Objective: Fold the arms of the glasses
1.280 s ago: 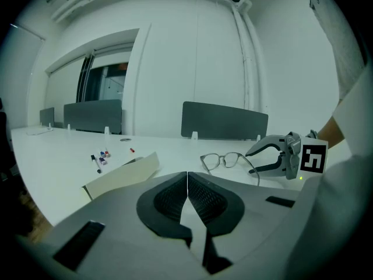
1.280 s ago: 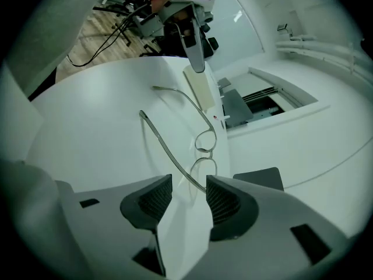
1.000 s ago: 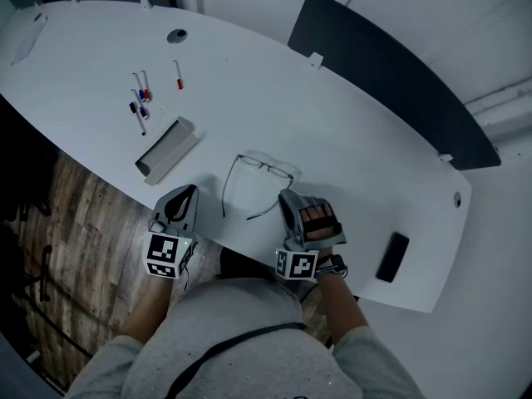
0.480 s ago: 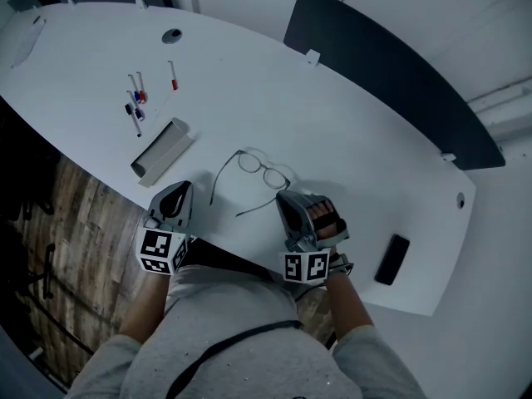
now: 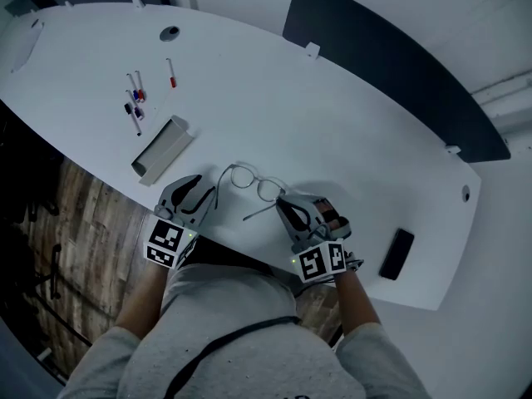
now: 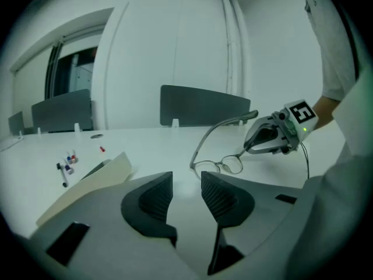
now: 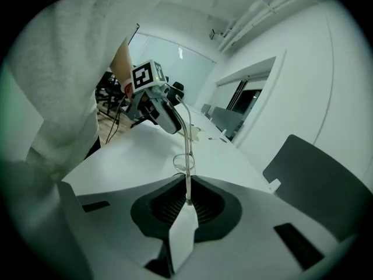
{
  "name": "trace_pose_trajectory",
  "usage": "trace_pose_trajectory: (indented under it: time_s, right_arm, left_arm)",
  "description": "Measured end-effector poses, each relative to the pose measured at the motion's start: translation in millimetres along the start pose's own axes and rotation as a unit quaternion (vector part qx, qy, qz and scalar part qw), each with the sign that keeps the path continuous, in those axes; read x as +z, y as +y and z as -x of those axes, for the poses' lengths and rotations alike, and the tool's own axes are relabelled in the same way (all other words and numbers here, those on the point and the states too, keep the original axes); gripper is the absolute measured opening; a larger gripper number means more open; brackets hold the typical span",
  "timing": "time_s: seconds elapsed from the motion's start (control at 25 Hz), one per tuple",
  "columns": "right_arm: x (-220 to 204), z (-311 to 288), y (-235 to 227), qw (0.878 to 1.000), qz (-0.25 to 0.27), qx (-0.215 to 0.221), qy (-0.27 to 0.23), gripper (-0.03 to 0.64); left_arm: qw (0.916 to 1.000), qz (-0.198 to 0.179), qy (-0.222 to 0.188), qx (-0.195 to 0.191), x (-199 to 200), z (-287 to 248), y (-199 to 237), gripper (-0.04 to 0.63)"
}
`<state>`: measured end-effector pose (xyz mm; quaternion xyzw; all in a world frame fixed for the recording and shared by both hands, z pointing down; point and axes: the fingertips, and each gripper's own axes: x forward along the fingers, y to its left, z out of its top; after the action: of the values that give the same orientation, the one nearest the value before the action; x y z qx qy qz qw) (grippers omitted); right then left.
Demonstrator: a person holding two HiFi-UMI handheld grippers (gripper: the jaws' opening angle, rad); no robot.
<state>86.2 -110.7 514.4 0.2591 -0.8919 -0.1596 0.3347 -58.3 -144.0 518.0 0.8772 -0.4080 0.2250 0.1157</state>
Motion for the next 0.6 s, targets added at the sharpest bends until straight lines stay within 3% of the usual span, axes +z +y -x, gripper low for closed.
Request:
trace_pose_trajectory:
  time_s: [0.28,0.48,0.6]
  right_arm:
    - [-6,-6,-6,0.998,-0.039,0.05,-0.009,0.037]
    - [-6,-13,-9,0.996,-0.044,0.074,-0.005,0.037]
    - [-8,-18,-13,0.995,-0.058,0.08,-0.003,0.037]
  left_arm:
    - [0.9921,-0.11,-0.009,-0.059,23,-19,-19,0.212]
    - [0.9837,-0.159,-0.028,-0.081,37,-23,-26,0.207]
    - [0.9815,-0.171,-0.041,-0.077,42,-22,-24,0.106]
